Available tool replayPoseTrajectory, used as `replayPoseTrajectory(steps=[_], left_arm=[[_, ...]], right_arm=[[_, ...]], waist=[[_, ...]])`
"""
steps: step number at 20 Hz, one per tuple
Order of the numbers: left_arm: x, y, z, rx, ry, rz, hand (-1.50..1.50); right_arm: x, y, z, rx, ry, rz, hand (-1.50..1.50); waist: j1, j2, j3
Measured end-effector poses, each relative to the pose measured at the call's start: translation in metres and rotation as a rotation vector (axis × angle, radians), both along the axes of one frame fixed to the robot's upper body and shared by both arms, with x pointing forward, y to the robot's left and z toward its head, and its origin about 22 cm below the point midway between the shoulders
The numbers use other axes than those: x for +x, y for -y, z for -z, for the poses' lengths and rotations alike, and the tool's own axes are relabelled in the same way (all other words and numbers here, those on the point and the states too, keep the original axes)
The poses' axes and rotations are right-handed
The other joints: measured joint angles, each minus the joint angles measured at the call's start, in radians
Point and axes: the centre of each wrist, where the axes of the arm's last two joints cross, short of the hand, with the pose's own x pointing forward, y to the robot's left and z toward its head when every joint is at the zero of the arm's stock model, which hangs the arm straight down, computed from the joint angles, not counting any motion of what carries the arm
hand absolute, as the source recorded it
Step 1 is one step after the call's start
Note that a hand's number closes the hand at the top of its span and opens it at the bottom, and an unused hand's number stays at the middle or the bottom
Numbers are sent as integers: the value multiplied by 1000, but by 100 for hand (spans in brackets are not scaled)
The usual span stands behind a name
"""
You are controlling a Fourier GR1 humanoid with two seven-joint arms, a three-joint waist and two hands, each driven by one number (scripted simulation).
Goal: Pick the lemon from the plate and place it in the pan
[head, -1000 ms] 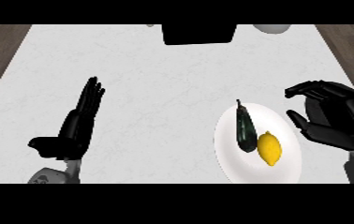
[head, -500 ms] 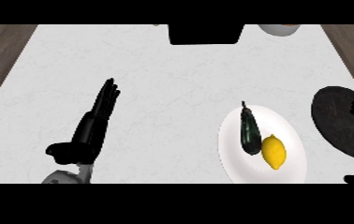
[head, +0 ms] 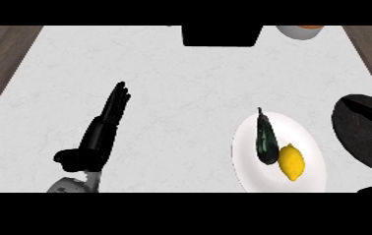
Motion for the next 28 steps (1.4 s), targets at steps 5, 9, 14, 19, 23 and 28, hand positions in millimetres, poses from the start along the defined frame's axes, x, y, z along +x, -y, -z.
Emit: replayPoseTrajectory(steps=[5, 9, 14, 19, 23, 28], left_arm=[[1, 4, 1, 0, -3, 6, 0], [-1, 1, 0, 0, 3, 8, 0], [3, -3, 1, 0, -5, 2, 0], [1, -2, 0, -8, -4, -3, 0], [-1, -1, 0, -3, -2, -10, 0], [-4, -4, -3, -7, 4, -2, 0]], right_arm=[[9, -31, 6, -225, -112, -78, -150], [17, -60, 20, -363, -165, -121, -150], [18, -84, 43, -467, -211, -140, -150], [17, -91, 53, -487, -240, -133, -150], [12, -95, 58, -500, -254, -124, -150], [16, -92, 75, -468, -252, -100, -150]], waist=[[7, 1, 0], [9, 0, 0], [0, -1, 1], [-5, -2, 1], [-7, -2, 1], [-6, -2, 1]])
